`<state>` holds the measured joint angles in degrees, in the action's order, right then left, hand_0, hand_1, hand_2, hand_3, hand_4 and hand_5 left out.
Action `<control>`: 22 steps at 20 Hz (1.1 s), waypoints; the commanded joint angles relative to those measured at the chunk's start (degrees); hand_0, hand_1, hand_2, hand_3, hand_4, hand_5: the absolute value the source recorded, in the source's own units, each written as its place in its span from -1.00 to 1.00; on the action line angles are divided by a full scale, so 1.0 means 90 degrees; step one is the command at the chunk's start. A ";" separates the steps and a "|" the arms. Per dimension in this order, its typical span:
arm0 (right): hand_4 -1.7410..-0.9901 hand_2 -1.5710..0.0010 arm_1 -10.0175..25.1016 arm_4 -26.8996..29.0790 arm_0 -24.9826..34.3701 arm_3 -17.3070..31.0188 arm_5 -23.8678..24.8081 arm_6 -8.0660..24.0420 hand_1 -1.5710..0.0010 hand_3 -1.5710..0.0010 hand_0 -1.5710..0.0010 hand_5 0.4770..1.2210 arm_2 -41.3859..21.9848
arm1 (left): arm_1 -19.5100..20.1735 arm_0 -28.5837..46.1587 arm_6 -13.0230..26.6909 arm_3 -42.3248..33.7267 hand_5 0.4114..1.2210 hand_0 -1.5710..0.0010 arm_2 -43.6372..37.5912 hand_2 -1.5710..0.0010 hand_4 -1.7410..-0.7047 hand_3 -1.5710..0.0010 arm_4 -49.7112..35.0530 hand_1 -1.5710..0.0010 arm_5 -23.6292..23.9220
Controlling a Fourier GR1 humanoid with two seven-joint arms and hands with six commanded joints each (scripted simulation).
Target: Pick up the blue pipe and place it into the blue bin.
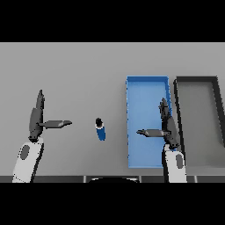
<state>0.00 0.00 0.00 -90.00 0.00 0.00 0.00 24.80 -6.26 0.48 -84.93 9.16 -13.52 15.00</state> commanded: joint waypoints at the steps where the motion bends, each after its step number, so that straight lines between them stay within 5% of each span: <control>1: 0.43 1.00 0.0011 0.0010 0.0006 0.0004 0.0001 0.0004 1.00 1.00 1.00 -0.59 0.0012 | -0.0012 -0.0008 -0.0023 -0.0002 -0.55 1.00 0.0006 1.00 0.50 1.00 0.0006 1.00 0.0010; 6: 0.43 1.00 0.0094 0.0077 0.0058 0.0061 -0.0036 0.0006 1.00 1.00 1.00 -0.59 0.0103 | -0.0043 -0.0078 0.0034 -0.0050 -0.55 1.00 0.0045 1.00 0.50 1.00 0.0076 1.00 0.0109; 8: 0.44 1.00 0.0791 -0.0646 -0.0356 -0.0400 -0.0182 -0.0827 1.00 1.00 1.00 -0.59 -0.0175 | 0.0622 0.0238 -0.0586 0.0021 -0.55 1.00 0.0303 1.00 0.50 1.00 0.0158 1.00 -0.0951; 16: 0.46 1.00 0.1043 -0.1074 -0.0614 -0.0742 -0.0244 -0.0667 1.00 1.00 1.00 -0.61 -0.0428 | 0.1141 0.0429 -0.1193 -0.0158 -0.57 1.00 0.0570 1.00 0.48 1.00 -0.0020 1.00 -0.2146; 19: 0.50 1.00 0.1014 -0.1092 -0.0554 -0.0665 -0.0252 -0.0746 1.00 1.00 1.00 -0.63 -0.0462 | 0.1483 0.0606 -0.1051 -0.0562 -0.66 1.00 0.0784 1.00 0.38 1.00 -0.0047 1.00 -0.2586; 22: 0.51 1.00 0.1087 -0.1022 -0.0506 -0.0649 -0.0314 -0.0679 1.00 1.00 1.00 -0.63 -0.0405 | 0.1275 0.0659 -0.0729 -0.0812 -0.76 1.00 0.1323 1.00 0.25 1.00 0.0110 1.00 -0.2871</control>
<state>9.79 -9.20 -4.56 -95.84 -2.83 -6.06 -3.65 36.21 -0.31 -6.07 -92.25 21.12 -12.51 -10.92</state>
